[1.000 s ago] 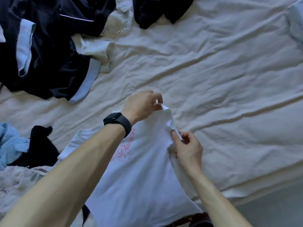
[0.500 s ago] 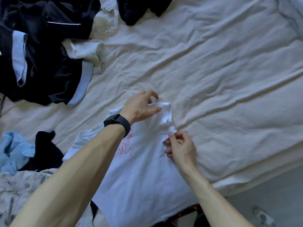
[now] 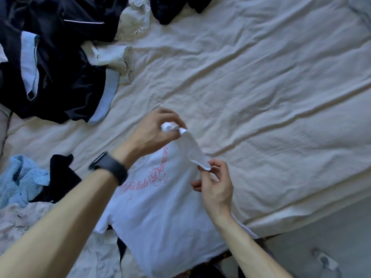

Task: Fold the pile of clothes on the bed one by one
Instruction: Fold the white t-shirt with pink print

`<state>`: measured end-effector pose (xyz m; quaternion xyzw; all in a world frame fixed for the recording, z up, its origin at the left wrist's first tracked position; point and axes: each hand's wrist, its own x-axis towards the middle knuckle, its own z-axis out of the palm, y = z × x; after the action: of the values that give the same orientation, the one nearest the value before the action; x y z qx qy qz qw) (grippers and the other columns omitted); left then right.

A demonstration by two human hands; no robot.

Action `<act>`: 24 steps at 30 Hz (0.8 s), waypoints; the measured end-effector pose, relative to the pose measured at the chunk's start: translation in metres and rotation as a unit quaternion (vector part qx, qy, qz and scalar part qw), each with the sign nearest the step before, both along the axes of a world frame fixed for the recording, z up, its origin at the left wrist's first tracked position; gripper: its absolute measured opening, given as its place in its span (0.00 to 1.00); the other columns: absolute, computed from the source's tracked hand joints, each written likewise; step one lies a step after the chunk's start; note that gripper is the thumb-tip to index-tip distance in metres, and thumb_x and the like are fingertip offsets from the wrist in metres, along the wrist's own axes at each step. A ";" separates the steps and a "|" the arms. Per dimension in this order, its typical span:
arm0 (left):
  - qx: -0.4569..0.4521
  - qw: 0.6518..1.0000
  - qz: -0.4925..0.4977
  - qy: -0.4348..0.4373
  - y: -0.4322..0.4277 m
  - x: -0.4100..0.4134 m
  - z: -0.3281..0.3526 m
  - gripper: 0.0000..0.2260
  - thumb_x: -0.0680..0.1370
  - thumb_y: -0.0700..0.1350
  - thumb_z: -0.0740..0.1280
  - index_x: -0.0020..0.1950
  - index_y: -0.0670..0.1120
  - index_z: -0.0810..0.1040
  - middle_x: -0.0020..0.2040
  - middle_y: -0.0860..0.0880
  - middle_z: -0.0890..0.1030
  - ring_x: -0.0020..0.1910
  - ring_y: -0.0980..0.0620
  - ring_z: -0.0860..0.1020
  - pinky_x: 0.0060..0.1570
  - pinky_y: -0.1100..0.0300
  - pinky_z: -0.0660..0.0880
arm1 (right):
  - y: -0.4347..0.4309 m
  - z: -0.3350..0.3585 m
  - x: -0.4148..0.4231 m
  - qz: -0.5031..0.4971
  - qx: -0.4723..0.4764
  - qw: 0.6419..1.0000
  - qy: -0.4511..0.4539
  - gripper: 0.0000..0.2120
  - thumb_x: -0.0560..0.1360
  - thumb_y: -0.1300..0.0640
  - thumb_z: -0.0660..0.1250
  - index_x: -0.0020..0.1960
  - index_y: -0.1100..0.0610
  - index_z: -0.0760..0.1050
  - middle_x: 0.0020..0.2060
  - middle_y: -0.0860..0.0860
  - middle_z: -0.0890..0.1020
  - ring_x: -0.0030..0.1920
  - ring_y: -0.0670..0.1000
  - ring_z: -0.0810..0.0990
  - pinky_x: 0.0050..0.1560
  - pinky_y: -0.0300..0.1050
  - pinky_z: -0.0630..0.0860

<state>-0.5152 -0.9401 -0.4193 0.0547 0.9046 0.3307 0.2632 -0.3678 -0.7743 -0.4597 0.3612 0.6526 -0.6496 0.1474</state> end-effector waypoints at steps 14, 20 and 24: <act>-0.069 0.946 0.289 -0.128 -0.056 0.073 -0.027 0.21 0.75 0.56 0.72 0.64 0.51 0.72 0.55 0.56 0.78 0.52 0.56 0.77 0.50 0.60 0.72 | -0.044 -0.006 0.032 -0.094 -0.164 0.945 -0.268 0.12 0.76 0.49 0.74 0.52 0.56 0.79 0.45 0.48 0.83 0.33 0.51 0.84 0.29 0.42 0.77; -0.002 0.950 0.243 -0.195 -0.046 0.033 -0.045 0.13 0.75 0.55 0.73 0.39 0.48 0.75 0.34 0.53 0.76 0.36 0.52 0.73 0.39 0.56 0.69 | -0.044 -0.016 0.009 -0.223 -0.273 0.892 -0.283 0.04 0.78 0.59 0.72 0.50 0.55 0.76 0.33 0.48 0.79 0.28 0.42 0.80 0.24 0.34 0.72; 0.100 0.922 0.280 -0.249 -0.035 0.015 -0.056 0.16 0.74 0.49 0.76 0.39 0.47 0.69 0.38 0.45 0.71 0.38 0.48 0.71 0.36 0.57 0.70 | -0.025 -0.023 0.008 -0.246 -0.285 0.891 -0.253 0.05 0.79 0.56 0.71 0.48 0.51 0.76 0.34 0.46 0.78 0.30 0.42 0.81 0.24 0.33 0.71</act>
<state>-0.5001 -0.9747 -0.4751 -0.2590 0.7506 0.4824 0.3698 -0.3603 -0.7997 -0.4824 0.6049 0.2707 -0.7095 0.2397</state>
